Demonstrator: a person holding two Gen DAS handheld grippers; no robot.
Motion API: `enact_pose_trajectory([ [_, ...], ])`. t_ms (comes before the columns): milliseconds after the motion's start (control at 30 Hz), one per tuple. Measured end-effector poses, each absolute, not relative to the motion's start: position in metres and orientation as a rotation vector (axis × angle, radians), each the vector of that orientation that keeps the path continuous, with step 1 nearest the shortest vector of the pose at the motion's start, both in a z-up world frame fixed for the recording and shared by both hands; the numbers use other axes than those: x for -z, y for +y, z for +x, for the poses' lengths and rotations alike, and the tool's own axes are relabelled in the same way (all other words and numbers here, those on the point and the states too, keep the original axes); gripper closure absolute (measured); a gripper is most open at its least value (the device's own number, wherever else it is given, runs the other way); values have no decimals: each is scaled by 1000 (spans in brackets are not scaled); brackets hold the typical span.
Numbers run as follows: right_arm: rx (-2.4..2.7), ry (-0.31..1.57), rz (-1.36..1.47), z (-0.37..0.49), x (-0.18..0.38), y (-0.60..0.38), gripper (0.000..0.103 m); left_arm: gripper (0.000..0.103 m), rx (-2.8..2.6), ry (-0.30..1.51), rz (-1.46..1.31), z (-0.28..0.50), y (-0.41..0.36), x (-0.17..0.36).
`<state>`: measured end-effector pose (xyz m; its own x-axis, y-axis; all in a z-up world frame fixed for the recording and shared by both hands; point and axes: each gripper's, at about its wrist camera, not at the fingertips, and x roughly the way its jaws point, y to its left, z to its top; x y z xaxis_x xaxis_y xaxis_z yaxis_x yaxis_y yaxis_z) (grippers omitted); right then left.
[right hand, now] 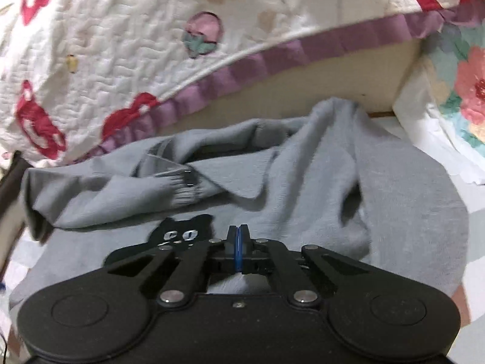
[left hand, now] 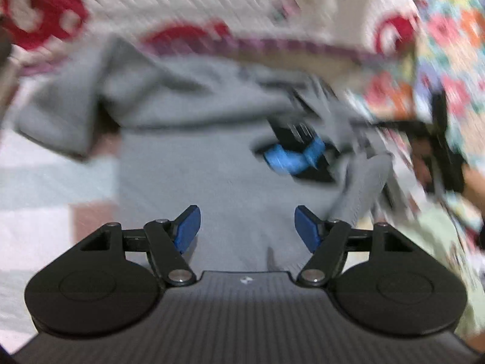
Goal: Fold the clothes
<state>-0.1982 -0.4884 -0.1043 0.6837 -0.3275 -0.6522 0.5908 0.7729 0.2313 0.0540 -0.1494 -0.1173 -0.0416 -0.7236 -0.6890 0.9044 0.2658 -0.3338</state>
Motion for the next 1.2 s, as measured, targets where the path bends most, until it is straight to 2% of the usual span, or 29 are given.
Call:
enact_pose_trajectory([
  [100,534,631,479,-212,104,-487,102,32,1414,919,397,29,-158,130],
  [133,534,631,489,-216,104,-487,95,32,1422,901,446,21,-160,134],
  [200,533,632,508,-225,104,-486,91,31,1416,862,508,9,-163,139],
  [267,533,633,527,-235,104,-485,61,31,1399,847,534,5,-165,142],
  [300,524,643,550,-242,107,-482,34,29,1390,843,543,4,-167,143],
  [333,511,659,582,-252,113,-477,30,29,1371,827,566,2,-167,145],
  [500,432,715,667,-289,130,-442,30,26,1315,788,692,-7,-170,157],
  [667,312,864,558,-286,151,-401,30,27,1267,796,720,-8,-175,161],
  [733,328,872,447,-277,156,-388,30,40,1259,783,667,-3,-173,155],
  [767,348,859,418,-272,158,-386,30,55,1258,767,647,0,-172,153],
  [800,372,835,396,-266,158,-386,34,71,1254,751,628,3,-173,150],
  [833,381,805,375,-260,156,-387,62,77,1243,738,607,7,-174,147],
  [867,381,775,354,-254,153,-389,81,79,1226,731,579,12,-177,143],
  [900,382,745,339,-247,148,-391,95,83,1206,717,550,17,-179,140],
  [933,386,715,326,-239,142,-395,95,86,1182,695,522,22,-182,137],
  [1033,389,683,284,-206,125,-413,95,86,1102,653,454,40,-192,132],
  [1133,399,697,282,-169,120,-438,96,86,1096,713,375,56,-191,130],
  [1167,407,706,274,-159,121,-444,96,83,1119,724,338,58,-186,127],
  [1200,416,712,274,-151,121,-448,96,75,1142,735,300,59,-182,124],
])
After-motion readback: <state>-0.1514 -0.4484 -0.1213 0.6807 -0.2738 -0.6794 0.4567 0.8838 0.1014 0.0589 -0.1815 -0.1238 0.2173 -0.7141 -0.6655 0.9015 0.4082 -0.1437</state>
